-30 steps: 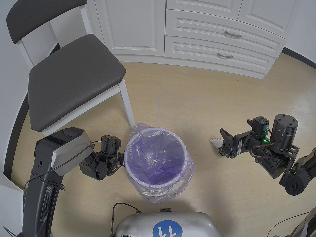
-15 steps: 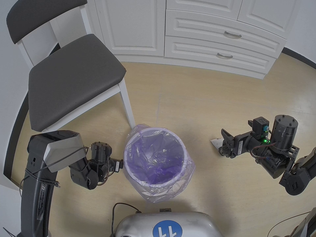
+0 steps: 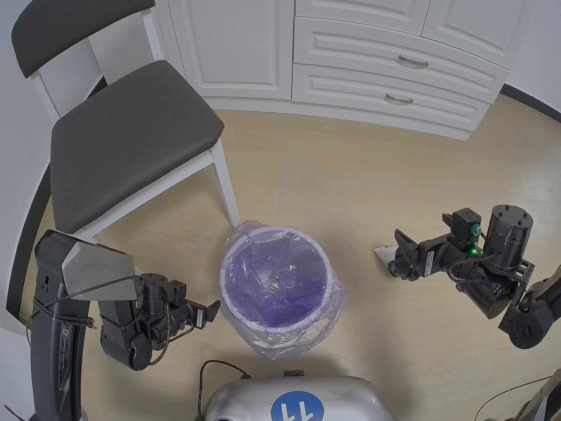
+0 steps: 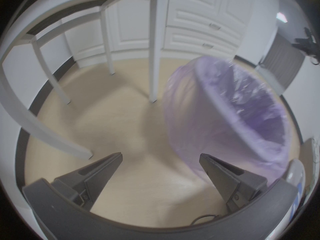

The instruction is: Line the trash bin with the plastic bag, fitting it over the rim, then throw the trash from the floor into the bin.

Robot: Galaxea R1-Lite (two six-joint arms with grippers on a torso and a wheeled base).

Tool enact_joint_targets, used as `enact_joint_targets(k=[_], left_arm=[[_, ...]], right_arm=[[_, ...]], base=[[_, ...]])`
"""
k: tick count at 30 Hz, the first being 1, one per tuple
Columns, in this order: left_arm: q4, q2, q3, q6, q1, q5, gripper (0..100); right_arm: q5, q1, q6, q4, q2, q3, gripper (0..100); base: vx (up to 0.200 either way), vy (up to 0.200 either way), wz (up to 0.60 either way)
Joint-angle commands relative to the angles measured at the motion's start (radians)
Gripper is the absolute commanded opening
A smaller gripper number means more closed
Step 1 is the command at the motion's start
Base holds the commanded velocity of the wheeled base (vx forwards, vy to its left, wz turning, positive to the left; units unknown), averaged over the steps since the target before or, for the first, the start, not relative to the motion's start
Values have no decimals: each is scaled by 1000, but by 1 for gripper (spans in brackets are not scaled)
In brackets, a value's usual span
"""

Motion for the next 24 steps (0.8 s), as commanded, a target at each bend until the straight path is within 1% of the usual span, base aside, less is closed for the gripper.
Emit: enact_joint_targets(k=[1,7,10,12,15,16,17,21,22,24], left_arm=[[-79,13,121,57,6,-123,100],[-77,25,112,75,-6,-135,100],[-76,40,100,103,-7,-161,100],[-76,56,78,120,-7,-172,100],[-76,97,14,121,-11,-166,100],[-74,120,-32,121,-11,-164,100],[-74,126,-41,121,-11,-164,100],[7,125,-129,123,-17,-158,100],[10,125,-132,123,-17,-158,100],[94,115,-188,124,-17,-137,100]], right_arm=[[1,2,-1,4,-13,3,100],[3,0,-1,6,-4,3,100],[15,-1,-1,6,-4,3,100],[20,-1,-1,7,-2,3,100],[21,-3,-1,1,8,2,100],[23,-3,-1,0,13,2,100],[23,-3,-1,0,13,2,100],[23,-11,-1,1,18,2,100],[23,-12,-1,1,18,2,100],[23,-15,-1,3,19,2,100]], base=[[0,0,0],[0,0,0],[0,0,0],[0,0,0],[0,0,0],[0,0,0],[0,0,0],[0,0,0],[0,0,0],[0,0,0]])
